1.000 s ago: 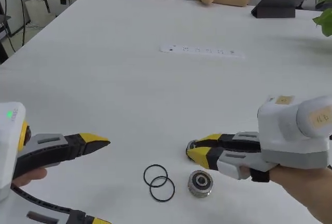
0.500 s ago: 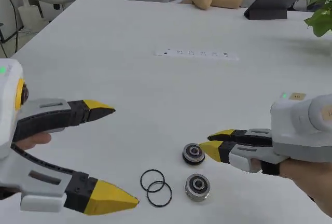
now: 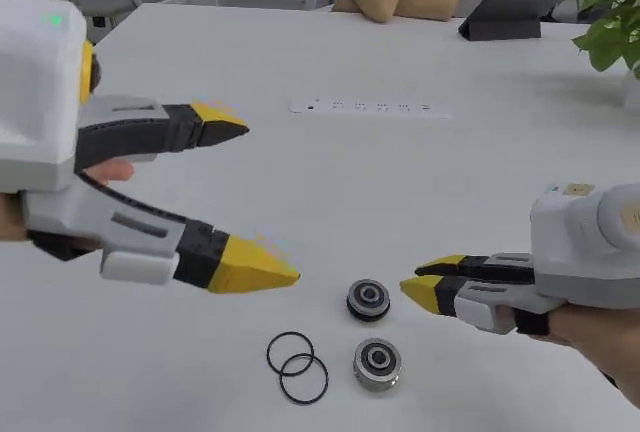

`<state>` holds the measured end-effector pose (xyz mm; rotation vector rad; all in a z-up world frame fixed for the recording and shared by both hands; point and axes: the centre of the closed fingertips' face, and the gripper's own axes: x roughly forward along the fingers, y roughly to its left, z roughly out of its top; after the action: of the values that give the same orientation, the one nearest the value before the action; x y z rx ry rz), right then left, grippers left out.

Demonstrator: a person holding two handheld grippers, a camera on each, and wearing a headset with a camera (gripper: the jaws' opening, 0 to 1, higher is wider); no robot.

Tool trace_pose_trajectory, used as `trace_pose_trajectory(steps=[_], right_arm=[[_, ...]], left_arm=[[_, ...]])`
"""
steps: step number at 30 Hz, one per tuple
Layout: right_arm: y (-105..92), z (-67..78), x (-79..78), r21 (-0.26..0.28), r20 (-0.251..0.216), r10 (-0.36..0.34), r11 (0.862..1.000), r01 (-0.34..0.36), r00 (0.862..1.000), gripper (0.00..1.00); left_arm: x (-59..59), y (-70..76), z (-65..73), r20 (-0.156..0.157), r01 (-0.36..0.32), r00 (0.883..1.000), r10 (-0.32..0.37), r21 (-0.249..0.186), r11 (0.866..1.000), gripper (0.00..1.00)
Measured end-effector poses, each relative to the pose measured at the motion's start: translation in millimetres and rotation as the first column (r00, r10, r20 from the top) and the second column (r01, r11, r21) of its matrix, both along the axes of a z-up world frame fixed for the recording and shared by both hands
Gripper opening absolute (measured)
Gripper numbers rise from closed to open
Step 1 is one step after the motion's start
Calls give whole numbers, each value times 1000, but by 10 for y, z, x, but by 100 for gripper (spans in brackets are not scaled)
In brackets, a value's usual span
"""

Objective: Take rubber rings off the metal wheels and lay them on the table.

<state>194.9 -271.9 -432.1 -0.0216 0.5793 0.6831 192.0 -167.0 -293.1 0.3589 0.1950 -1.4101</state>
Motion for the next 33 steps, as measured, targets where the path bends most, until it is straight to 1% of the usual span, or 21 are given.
trace_pose_trajectory(steps=[1,3,4,5,6,8,11,13,15,18,19,20,21,24,25,27,29,31,33], right_arm=[[-6,-4,1,-1,-1,-1,1000,1,1000,14],[-15,-11,2,-3,-2,-2,1000,2,1000,14],[-20,-12,1,-4,-3,-2,1000,2,1000,14],[-25,-14,1,-5,-3,-2,1000,2,1000,14],[-30,-17,1,-6,-3,-4,1000,4,1000,14],[-44,-17,3,-7,-3,-8,1000,8,1000,14],[-56,-17,4,-4,-4,-12,1000,12,1000,14],[-66,-24,3,-3,-7,-13,1000,13,1000,14],[-68,-31,-2,-3,-10,-13,1000,12,1000,14],[-75,-48,-7,-6,-15,-14,1000,14,1000,14],[-79,-52,-7,-7,-16,-15,1000,15,1000,14],[-85,-59,-6,-6,-18,-16,1000,16,1000,14],[-90,-63,-7,-7,-18,-17,1000,17,1000,14],[-95,-61,-6,-7,-18,-20,1000,20,1000,14],[-97,-60,-6,-6,-18,-20,1000,20,1000,14],[-101,-66,-7,-9,-19,-21,1000,21,1000,14],[-106,-74,-9,-12,-21,-20,1000,20,1000,14],[-110,-77,-10,-13,-21,-21,1000,21,1000,14],[-109,-80,-12,-13,-23,-22,1000,22,999,14]], left_arm=[[18,-59,26,8,11,1000,-11,-10,1000,83],[41,-138,54,11,20,1000,-20,-26,999,82],[44,-159,62,10,23,1000,-23,-32,999,82],[57,-258,86,4,39,999,-39,-60,997,82],[66,-295,90,2,41,999,-41,-67,997,81],[89,-369,69,10,49,999,-48,-70,996,80],[122,-417,26,17,54,998,-53,-72,996,79],[150,-469,-21,5,61,998,-61,-83,995,78],[182,-522,-78,-1,61,998,-61,-89,994,74],[245,-601,-198,2,57,998,-57,-87,995,69],[261,-622,-240,-1,58,998,-58,-83,995,68],[275,-636,-289,-10,58,998,-59,-77,995,66],[301,-659,-370,-25,49,998,-51,-67,997,64],[348,-703,-546,-32,34,999,-36,-48,998,61],[353,-723,-618,-35,32,999,-33,-39,999,60],[351,-741,-719,-45,31,998,-32,-23,999,57],[336,-754,-832,-47,34,998,-35,-6,999,52],[311,-765,-930,-52,37,998,-37,6,999,48],[277,-768,-1038,-63,43,997,-42,25,999,47]])
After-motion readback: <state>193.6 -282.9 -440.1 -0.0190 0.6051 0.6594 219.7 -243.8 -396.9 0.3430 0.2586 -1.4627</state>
